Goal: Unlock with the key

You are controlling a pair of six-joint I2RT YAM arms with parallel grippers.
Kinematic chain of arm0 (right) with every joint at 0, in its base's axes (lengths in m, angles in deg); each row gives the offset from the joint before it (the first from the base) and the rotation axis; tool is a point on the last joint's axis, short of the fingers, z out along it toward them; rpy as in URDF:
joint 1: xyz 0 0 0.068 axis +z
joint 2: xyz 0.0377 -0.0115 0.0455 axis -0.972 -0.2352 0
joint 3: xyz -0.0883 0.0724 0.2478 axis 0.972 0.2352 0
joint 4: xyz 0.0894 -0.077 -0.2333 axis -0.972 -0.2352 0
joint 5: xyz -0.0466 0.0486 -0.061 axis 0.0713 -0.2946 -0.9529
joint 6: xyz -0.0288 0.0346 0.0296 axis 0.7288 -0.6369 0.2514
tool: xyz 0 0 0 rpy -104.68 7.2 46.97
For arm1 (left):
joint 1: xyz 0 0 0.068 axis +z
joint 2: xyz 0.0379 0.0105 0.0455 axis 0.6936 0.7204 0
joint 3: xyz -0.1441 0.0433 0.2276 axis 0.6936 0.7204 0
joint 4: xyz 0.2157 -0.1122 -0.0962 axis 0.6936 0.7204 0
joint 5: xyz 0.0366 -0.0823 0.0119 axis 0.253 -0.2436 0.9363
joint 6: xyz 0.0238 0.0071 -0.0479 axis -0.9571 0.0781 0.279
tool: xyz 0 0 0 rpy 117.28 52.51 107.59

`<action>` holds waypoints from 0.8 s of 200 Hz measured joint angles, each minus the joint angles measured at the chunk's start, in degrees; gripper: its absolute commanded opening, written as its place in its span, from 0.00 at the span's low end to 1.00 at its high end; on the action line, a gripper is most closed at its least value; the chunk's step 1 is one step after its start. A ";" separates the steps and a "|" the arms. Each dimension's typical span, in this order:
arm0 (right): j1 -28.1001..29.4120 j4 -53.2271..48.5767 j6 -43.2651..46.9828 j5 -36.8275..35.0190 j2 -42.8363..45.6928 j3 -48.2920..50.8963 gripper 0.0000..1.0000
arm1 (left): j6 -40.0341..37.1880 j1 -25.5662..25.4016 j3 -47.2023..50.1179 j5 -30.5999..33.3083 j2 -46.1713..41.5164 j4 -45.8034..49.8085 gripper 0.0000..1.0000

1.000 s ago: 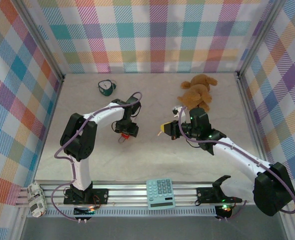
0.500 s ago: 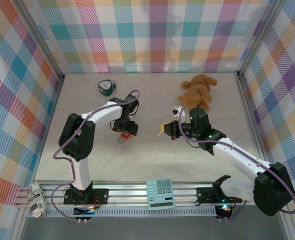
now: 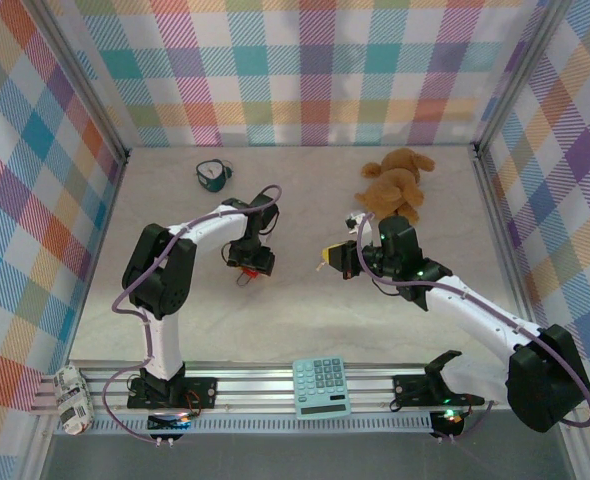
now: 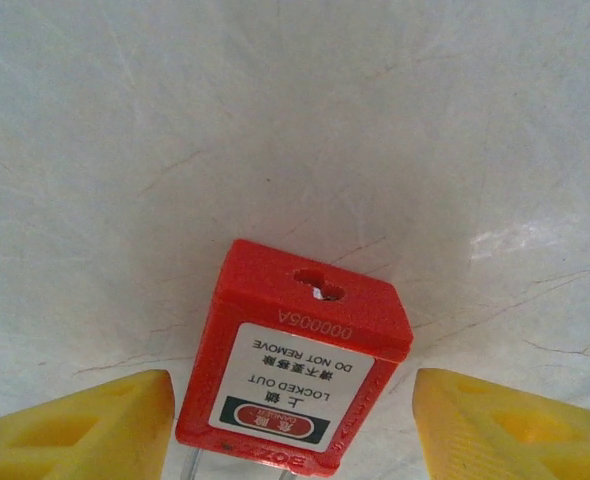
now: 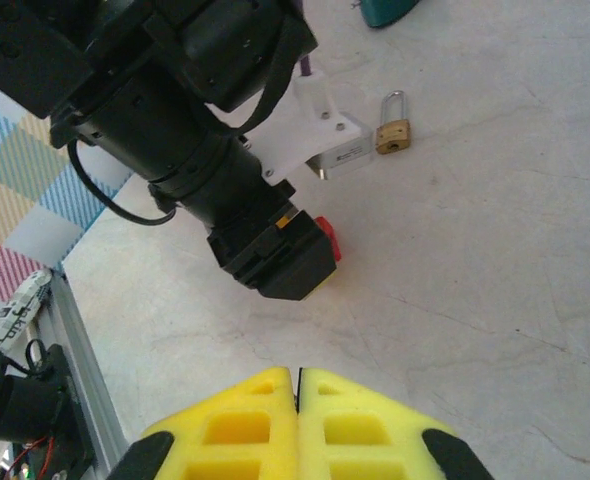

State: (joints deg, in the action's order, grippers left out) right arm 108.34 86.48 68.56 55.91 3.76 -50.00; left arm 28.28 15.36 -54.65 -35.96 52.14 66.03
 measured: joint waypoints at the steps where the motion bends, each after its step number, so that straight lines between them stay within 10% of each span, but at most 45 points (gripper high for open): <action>1: 0.02 0.09 -0.02 -0.24 0.00 0.09 0.06 | 0.00 0.00 0.11 -0.07 0.00 -0.02 0.63; 160: 1.53 2.47 -0.66 -3.96 -2.14 0.35 0.06 | 1.49 -1.25 1.92 0.74 0.13 -1.07 0.55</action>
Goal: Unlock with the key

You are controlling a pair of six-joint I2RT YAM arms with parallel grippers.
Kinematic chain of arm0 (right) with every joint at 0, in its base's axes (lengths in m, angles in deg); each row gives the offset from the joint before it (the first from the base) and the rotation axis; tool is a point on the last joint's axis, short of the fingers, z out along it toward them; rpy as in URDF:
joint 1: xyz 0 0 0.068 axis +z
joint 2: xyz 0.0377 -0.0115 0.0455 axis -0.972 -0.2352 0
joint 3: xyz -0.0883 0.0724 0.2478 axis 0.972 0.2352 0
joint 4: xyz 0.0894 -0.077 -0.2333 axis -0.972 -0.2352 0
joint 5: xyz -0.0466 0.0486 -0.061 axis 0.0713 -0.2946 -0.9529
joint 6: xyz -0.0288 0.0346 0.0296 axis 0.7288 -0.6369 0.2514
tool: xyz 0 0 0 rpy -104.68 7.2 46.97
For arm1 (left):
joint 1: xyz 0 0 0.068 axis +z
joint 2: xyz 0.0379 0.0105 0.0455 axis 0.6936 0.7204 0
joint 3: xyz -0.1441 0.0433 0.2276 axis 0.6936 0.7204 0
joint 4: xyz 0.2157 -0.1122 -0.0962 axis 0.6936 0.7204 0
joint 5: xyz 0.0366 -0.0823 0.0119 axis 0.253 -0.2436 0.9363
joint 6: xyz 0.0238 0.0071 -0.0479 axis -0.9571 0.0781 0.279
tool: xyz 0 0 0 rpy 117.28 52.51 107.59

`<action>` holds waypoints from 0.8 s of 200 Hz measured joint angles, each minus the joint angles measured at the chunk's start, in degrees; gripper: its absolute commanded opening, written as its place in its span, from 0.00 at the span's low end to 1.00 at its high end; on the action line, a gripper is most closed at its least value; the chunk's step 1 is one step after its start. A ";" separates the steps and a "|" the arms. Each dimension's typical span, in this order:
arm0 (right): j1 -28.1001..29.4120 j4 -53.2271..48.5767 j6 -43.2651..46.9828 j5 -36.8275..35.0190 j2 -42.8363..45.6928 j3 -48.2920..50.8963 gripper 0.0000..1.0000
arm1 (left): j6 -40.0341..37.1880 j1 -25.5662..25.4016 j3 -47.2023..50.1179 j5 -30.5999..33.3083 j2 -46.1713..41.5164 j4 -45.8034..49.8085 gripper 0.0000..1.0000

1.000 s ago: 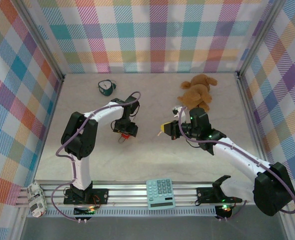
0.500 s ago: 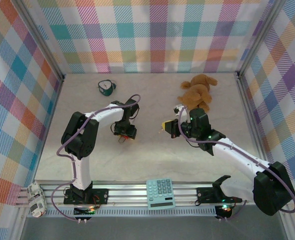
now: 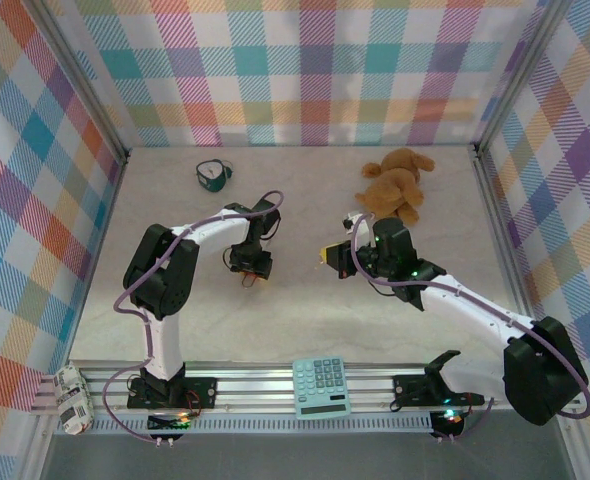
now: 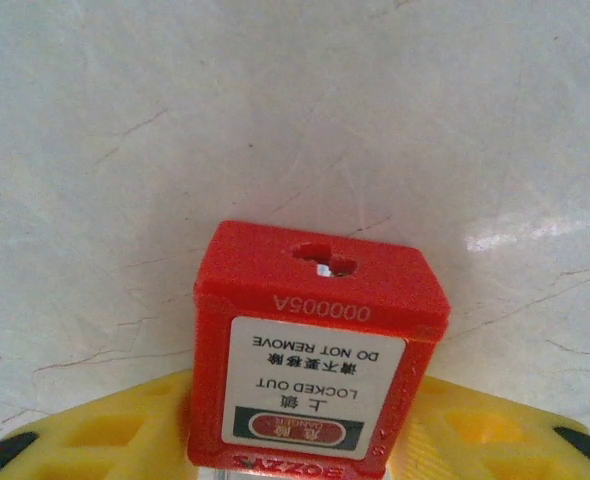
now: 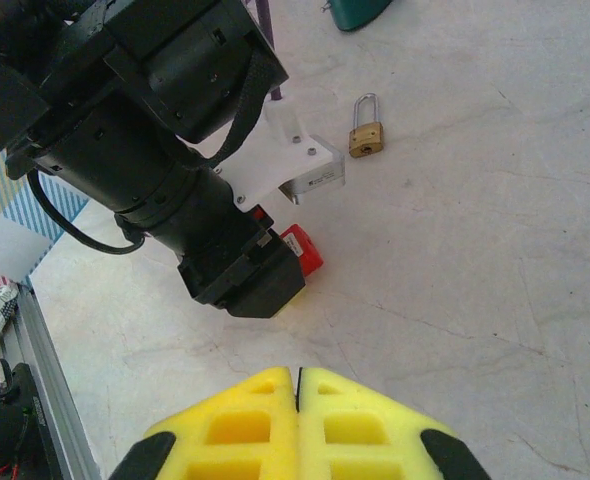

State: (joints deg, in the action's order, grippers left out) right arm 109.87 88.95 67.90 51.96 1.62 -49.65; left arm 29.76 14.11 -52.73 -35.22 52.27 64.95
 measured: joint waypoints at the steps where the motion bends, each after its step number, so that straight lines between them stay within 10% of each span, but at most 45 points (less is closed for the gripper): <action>1: 0.00 0.00 0.00 -0.04 0.00 0.00 0.06 | 0.07 0.00 0.00 0.04 0.00 0.00 0.55; 160: 0.00 -1.05 0.28 -1.38 2.12 0.00 0.06 | -0.22 -0.20 1.51 -0.15 -1.36 -1.99 0.37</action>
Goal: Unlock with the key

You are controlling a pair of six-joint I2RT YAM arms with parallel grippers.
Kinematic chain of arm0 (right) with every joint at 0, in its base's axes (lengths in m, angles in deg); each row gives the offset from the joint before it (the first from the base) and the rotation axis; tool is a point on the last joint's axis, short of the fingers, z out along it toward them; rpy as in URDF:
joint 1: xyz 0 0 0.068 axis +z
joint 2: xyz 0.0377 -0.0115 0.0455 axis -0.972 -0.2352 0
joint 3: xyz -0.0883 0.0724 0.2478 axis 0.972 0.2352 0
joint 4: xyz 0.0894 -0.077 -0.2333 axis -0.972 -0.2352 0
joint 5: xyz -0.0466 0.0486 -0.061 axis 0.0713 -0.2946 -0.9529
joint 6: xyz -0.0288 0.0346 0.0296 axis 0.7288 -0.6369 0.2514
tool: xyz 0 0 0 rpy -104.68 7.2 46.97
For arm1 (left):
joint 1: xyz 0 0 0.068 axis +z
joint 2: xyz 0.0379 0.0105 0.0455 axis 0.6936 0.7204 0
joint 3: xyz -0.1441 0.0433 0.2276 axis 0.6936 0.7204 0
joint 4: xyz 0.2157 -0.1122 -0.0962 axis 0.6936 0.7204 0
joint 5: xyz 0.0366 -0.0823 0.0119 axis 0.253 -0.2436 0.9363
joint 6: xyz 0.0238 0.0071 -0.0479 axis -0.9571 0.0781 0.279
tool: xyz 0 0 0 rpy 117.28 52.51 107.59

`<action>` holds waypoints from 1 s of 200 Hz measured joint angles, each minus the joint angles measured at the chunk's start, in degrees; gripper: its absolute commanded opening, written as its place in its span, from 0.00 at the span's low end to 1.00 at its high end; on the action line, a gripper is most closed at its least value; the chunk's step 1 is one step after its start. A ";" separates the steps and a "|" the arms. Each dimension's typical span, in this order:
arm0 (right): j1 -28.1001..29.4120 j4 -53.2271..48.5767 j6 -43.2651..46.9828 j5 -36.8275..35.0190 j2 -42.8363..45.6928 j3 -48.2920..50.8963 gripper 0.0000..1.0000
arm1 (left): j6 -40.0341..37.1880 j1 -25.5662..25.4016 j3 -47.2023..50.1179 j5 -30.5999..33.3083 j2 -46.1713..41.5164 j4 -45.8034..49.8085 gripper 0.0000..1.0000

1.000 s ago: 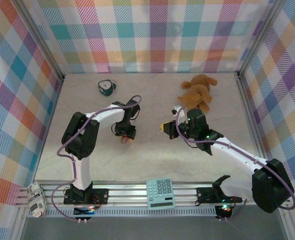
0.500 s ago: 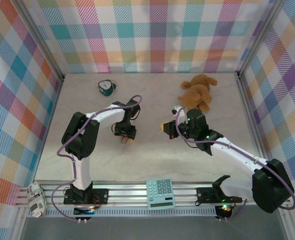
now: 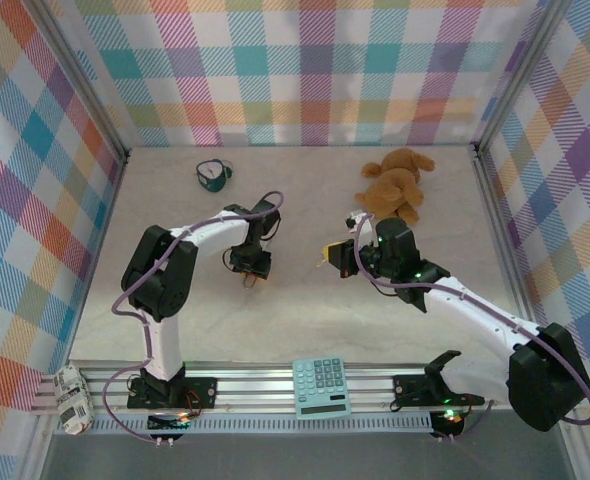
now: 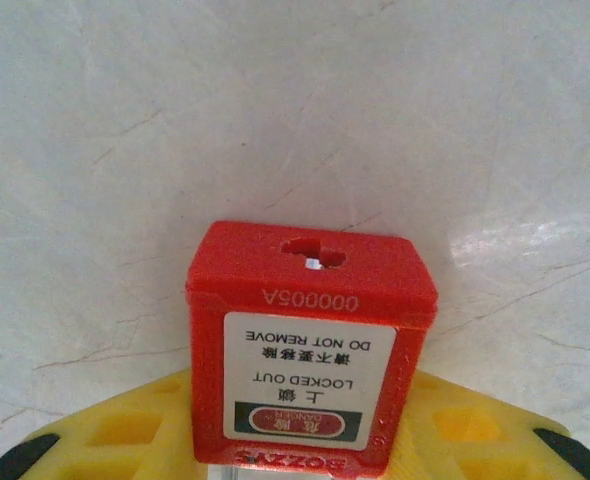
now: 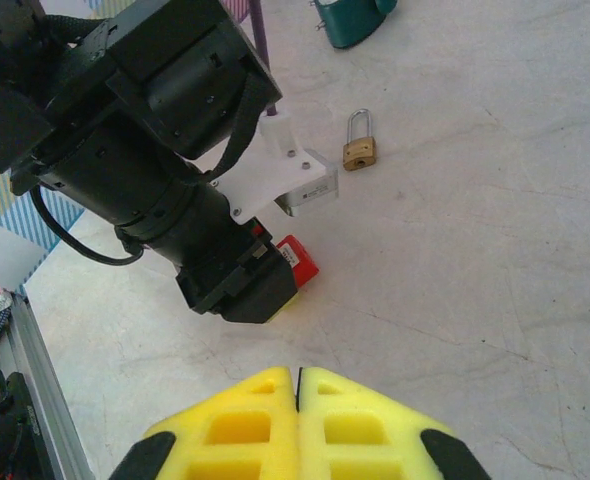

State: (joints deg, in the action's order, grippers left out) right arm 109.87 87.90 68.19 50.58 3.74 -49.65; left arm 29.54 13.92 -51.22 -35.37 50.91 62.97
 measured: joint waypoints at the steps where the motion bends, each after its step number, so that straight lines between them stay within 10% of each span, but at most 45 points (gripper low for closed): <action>1: 0.00 -0.02 -0.02 -0.02 0.02 0.00 0.06 | 0.00 0.00 0.07 -0.02 -0.04 -0.11 0.37; 100: 0.00 -1.66 0.33 -2.64 0.98 0.00 0.05 | -0.02 -3.78 8.09 -1.77 -12.85 -10.67 0.34; 200: 0.02 -2.36 -4.68 -9.55 3.65 -0.92 0.05 | -3.15 -17.49 36.94 6.45 -37.40 -46.01 0.35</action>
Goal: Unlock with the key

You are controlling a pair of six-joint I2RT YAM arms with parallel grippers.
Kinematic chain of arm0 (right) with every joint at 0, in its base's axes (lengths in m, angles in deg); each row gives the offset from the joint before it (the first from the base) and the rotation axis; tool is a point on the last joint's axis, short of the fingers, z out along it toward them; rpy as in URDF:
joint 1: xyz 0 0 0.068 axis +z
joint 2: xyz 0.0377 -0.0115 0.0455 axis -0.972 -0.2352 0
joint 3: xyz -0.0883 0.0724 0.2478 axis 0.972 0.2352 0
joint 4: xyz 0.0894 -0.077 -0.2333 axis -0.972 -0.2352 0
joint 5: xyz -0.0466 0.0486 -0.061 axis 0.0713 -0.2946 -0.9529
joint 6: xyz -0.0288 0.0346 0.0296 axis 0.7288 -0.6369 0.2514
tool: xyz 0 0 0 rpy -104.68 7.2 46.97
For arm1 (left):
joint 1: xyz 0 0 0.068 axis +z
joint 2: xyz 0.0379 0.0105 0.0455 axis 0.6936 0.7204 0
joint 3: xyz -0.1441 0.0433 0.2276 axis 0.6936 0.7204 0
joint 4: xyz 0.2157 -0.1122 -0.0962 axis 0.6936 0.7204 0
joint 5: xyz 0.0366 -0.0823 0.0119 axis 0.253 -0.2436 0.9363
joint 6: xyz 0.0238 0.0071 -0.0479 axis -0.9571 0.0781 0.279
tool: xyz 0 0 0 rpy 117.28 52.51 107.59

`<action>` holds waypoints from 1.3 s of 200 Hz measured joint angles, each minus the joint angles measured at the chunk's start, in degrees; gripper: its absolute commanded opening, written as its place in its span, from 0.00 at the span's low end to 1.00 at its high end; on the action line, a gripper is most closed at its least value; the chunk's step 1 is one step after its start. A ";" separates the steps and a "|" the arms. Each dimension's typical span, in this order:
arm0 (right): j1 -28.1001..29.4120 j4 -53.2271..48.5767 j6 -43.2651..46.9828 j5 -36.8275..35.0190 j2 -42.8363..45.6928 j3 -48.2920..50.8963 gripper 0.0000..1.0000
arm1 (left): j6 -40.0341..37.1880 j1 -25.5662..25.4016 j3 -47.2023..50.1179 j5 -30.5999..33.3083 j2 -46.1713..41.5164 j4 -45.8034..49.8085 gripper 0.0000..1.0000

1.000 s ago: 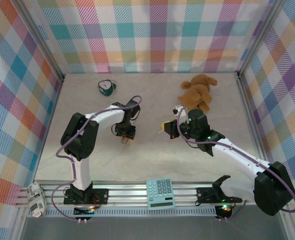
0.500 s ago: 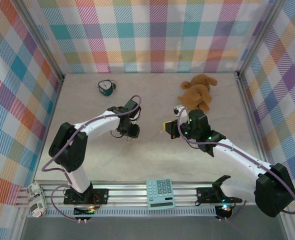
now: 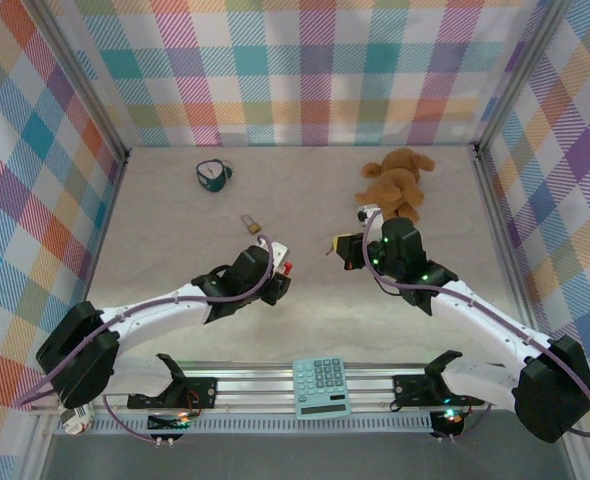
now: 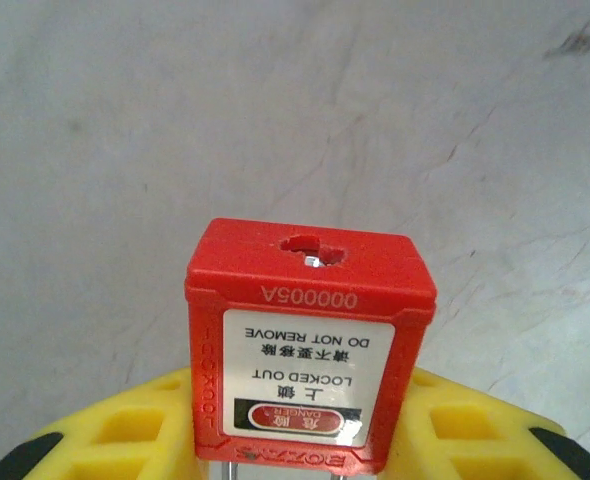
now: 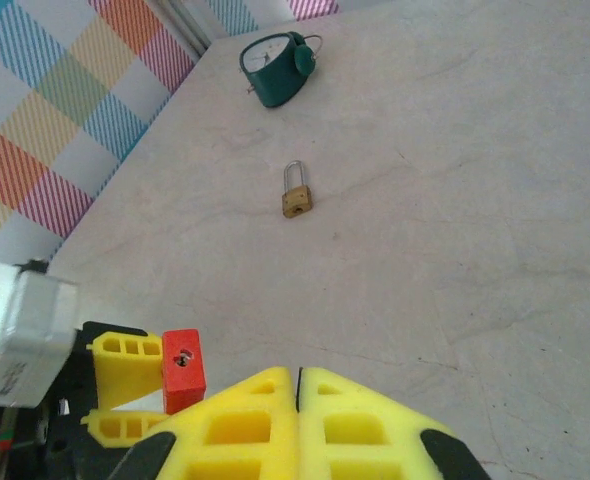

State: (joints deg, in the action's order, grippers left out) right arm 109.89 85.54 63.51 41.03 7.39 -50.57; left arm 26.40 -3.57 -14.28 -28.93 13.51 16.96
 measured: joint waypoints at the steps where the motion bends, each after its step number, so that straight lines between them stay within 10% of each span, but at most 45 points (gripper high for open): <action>1: 0.02 0.00 -0.04 0.00 0.00 0.00 0.05 | -0.04 -0.07 0.04 0.13 -0.04 -0.20 0.35; 85: 2.97 -0.02 -3.19 2.43 3.37 -0.07 0.05 | -7.43 -9.81 0.74 7.54 -0.37 -12.09 0.34; 260: 6.34 0.24 -3.58 2.29 2.10 -0.07 0.05 | -9.31 -12.17 0.76 10.25 -0.35 -12.02 0.32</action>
State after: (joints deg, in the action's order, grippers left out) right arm 116.23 85.78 59.92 43.33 9.49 -50.63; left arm 17.08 -15.74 -13.52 -18.67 13.16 4.94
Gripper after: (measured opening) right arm 0.062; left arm 0.377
